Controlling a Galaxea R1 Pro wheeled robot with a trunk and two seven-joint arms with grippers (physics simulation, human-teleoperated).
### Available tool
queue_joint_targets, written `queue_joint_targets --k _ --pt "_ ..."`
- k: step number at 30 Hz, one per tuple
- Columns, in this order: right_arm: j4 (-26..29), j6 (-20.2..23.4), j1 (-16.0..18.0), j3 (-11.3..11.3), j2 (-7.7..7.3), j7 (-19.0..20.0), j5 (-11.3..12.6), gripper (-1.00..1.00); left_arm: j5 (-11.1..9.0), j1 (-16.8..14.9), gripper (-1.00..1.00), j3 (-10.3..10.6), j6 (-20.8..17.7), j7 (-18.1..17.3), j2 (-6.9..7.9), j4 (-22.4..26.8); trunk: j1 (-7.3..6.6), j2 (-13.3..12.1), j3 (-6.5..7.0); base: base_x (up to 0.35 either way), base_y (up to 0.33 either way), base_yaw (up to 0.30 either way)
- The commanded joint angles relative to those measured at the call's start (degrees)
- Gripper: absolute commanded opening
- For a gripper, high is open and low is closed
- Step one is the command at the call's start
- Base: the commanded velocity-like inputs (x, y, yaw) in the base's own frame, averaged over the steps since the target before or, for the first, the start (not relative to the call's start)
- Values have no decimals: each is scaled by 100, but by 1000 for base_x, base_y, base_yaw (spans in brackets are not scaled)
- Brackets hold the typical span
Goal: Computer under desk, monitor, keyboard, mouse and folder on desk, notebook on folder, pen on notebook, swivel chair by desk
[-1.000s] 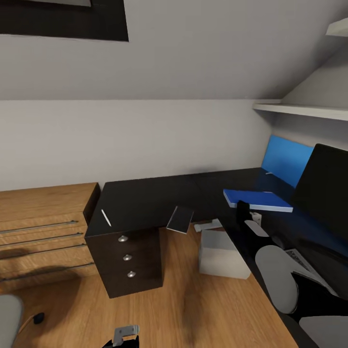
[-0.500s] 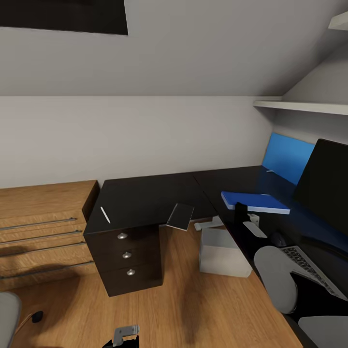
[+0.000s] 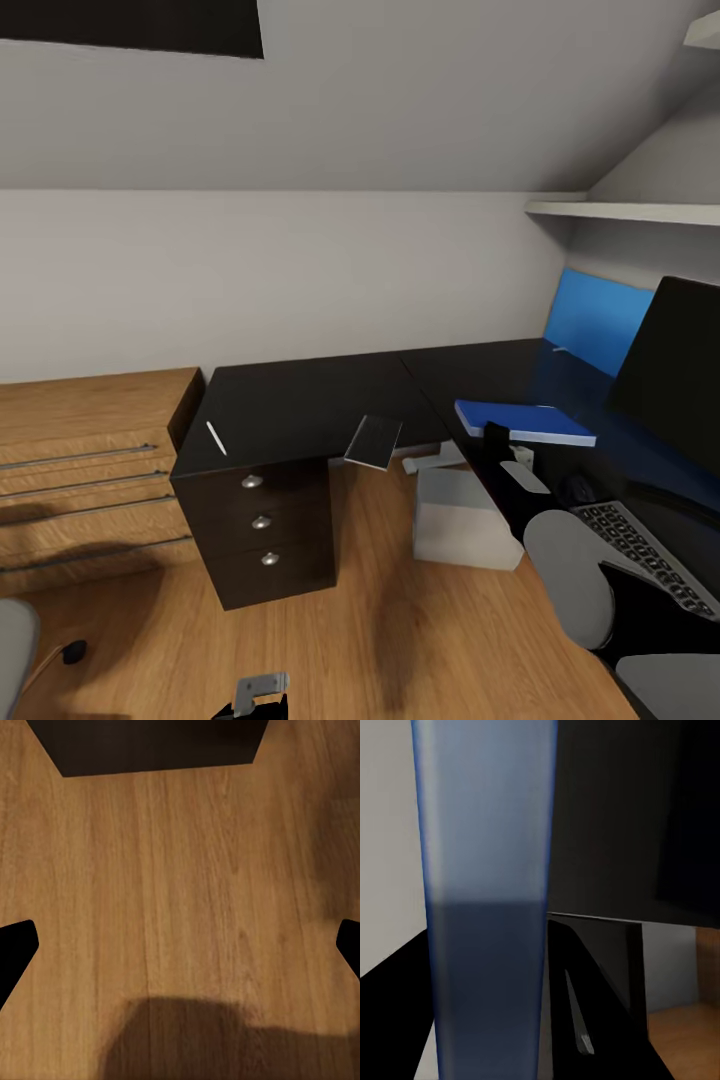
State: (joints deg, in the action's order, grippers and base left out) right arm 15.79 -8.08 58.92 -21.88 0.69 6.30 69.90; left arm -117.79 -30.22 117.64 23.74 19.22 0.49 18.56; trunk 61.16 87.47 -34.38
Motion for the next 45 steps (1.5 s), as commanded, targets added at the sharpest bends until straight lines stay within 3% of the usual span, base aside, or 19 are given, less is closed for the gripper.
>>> queue_joint_targets --k 1,6,14,20,30,45 --pt "-6 -18 5 0 -2 38 60 -100 -25 -11 100 48 34 38 4 24 22 45 -24 0 0 0" --pt "-6 -18 5 -4 -13 38 62 -100 -25 -11 100 48 34 38 4 24 132 246 -114 0 0 0" --pt "-6 -1 5 -13 -22 44 67 -100 -17 -11 100 48 34 31 4 24 132 246 -114 0 0 0" --pt "-5 279 5 -13 -24 62 64 -100 -16 -11 100 48 34 29 4 24 132 246 -114 0 0 0" --pt "-1 307 5 -18 -8 81 201 -100 -16 -11 100 48 39 29 4 24 132 246 -114 0 0 0" --pt "-15 289 5 -18 -29 68 218 -100 -18 -11 100 48 42 26 4 24 132 246 -121 0 0 -43"
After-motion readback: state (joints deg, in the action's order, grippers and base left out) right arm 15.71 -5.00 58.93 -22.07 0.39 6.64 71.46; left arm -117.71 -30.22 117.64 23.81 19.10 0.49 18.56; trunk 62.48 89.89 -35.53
